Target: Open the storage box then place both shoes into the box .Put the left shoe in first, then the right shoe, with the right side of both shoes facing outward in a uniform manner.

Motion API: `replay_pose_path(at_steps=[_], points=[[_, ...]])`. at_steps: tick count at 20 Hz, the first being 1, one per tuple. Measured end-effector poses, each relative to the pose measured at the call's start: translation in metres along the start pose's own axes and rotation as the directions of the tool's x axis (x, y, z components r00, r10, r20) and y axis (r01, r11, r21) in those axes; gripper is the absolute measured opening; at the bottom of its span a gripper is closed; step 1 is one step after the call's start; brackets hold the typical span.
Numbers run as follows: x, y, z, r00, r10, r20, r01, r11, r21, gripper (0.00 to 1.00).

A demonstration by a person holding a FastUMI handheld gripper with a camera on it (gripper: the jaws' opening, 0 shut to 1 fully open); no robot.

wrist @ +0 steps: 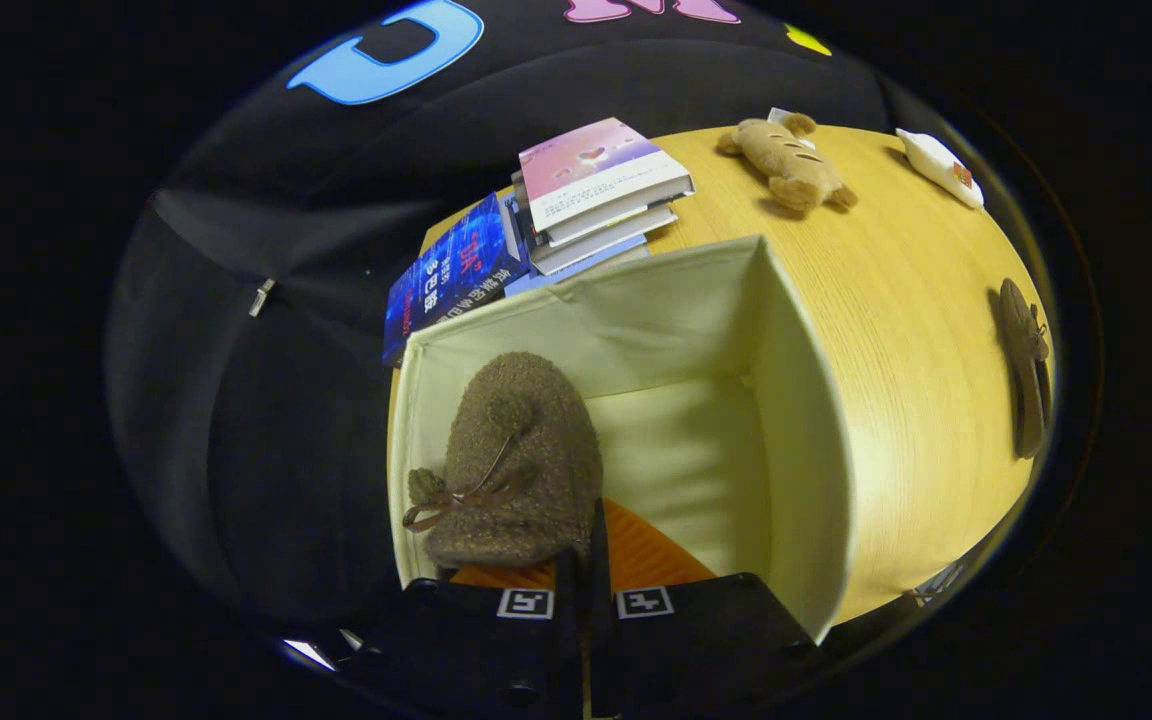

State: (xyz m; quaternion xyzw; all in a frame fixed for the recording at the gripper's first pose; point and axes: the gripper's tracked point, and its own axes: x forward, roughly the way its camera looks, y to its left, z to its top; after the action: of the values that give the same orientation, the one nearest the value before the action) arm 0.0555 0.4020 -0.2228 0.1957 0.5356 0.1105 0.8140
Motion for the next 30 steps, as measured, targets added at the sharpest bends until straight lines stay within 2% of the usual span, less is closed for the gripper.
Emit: replay_pose_path(at_steps=[3, 5, 7, 10, 12, 15, 20, 26, 30], points=[[0.02, 0.001, -0.014, 0.999, -0.02, -0.045, 0.019, 1.0, -0.022, 0.14], [0.023, 0.003, -0.034, 0.993, -0.014, -0.117, 0.009, 0.999, -0.042, 0.26], [0.019, 0.004, -0.038, 0.993, -0.002, -0.116, -0.006, 0.998, -0.068, 0.44], [-0.007, 0.02, -0.028, 0.992, 0.087, -0.092, -0.093, 0.994, -0.061, 0.86], [-0.03, 0.021, -0.013, 0.992, 0.121, -0.045, -0.124, 0.989, -0.082, 0.98], [-0.071, 0.007, 0.009, 0.987, 0.153, 0.055, -0.144, 0.98, -0.14, 0.99], [-0.137, -0.038, 0.047, 0.958, 0.154, 0.243, -0.093, 0.964, -0.247, 0.99], [-0.202, -0.138, 0.076, 0.905, 0.079, 0.419, 0.068, 0.943, -0.325, 0.99], [-0.215, -0.229, 0.077, 0.891, -0.032, 0.452, 0.189, 0.933, -0.305, 0.99]])
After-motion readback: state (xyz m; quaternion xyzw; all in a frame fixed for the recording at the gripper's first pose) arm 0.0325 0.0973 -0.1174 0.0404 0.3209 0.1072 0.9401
